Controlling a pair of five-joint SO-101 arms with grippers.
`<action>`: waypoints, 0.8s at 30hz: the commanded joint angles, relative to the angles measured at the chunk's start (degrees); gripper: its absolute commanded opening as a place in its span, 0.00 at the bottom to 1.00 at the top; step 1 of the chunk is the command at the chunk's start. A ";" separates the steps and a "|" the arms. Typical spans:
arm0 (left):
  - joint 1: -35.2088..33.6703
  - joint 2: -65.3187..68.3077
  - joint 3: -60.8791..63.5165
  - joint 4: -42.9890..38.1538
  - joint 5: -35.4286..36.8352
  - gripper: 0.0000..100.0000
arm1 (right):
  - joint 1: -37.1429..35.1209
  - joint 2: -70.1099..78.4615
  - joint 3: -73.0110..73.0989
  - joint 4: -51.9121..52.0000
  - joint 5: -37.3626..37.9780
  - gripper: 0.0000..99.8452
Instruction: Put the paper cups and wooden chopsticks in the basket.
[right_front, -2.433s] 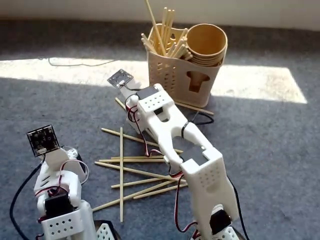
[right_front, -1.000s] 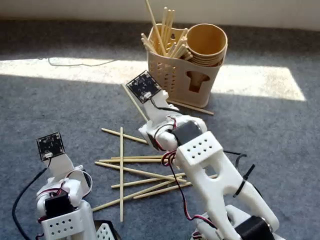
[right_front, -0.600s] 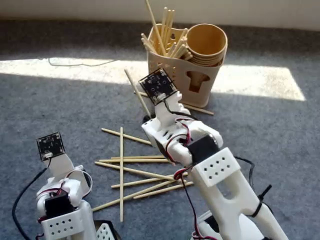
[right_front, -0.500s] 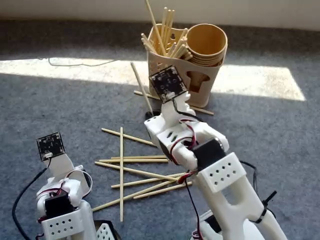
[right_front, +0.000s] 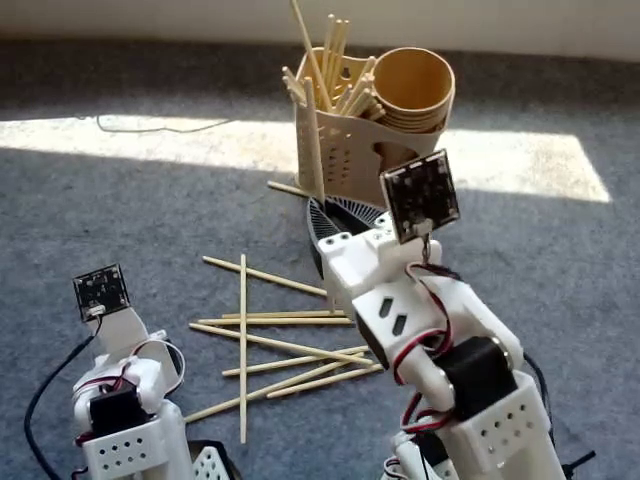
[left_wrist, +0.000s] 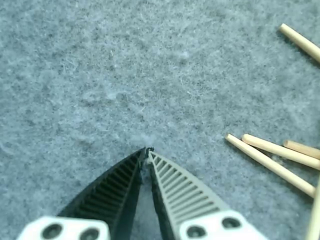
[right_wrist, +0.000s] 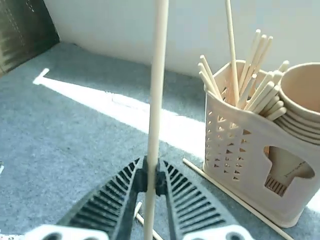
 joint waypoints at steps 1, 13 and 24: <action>0.48 -0.13 1.19 0.26 -0.26 0.01 | 0.66 -4.88 -0.66 -1.45 -0.18 0.01; 0.48 -0.13 1.19 0.26 -0.26 0.01 | 0.66 -8.48 -0.84 -12.79 -0.18 0.01; 0.48 -0.13 1.19 0.26 -0.26 0.01 | 0.75 -8.04 -0.40 -31.96 -0.18 0.01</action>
